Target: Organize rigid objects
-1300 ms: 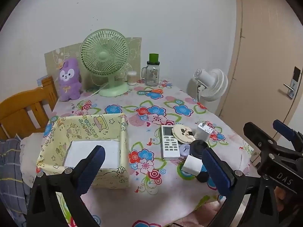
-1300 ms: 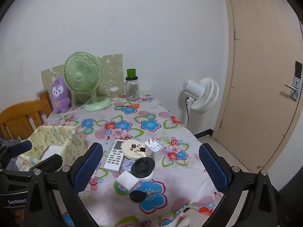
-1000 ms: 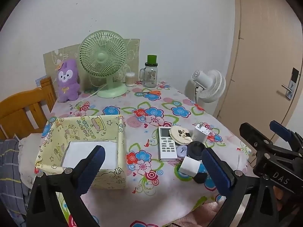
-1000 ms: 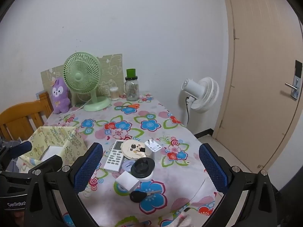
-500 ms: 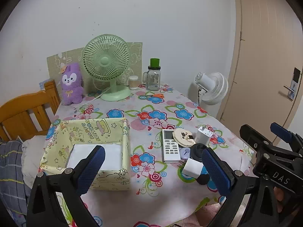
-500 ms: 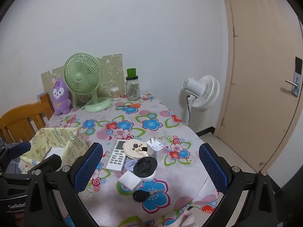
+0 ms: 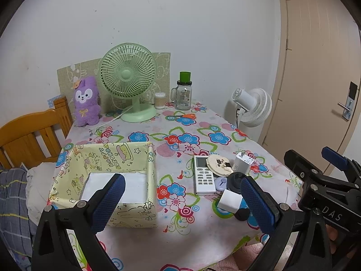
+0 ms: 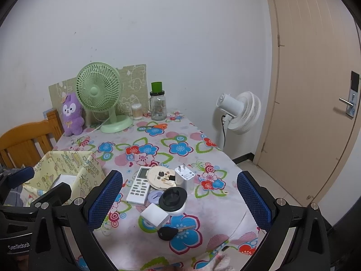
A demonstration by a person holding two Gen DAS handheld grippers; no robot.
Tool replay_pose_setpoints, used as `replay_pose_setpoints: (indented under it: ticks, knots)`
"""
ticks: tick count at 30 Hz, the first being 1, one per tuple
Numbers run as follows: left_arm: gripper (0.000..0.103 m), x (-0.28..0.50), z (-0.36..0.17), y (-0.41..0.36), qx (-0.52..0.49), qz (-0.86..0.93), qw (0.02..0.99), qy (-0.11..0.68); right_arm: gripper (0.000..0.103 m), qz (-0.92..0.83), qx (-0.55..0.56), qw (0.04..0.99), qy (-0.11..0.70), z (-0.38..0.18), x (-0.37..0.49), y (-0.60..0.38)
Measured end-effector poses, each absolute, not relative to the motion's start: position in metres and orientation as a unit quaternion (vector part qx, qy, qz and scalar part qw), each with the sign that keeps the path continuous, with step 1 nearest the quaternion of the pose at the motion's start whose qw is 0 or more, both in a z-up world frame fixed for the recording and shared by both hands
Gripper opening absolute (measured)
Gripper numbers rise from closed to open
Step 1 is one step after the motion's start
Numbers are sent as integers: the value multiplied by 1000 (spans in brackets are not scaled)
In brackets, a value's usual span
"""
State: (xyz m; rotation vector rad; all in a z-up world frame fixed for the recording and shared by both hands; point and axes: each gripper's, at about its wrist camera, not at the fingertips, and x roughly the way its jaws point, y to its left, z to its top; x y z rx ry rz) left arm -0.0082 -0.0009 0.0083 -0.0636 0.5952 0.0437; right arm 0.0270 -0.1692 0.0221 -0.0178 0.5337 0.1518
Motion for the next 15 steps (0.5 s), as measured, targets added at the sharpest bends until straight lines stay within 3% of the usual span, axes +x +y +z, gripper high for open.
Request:
replay_pose_setpoints:
  ticks: [15]
  knots:
    - [103, -10, 9, -1, -30, 26, 955, 293, 102, 68, -13, 963, 259, 23, 24, -169]
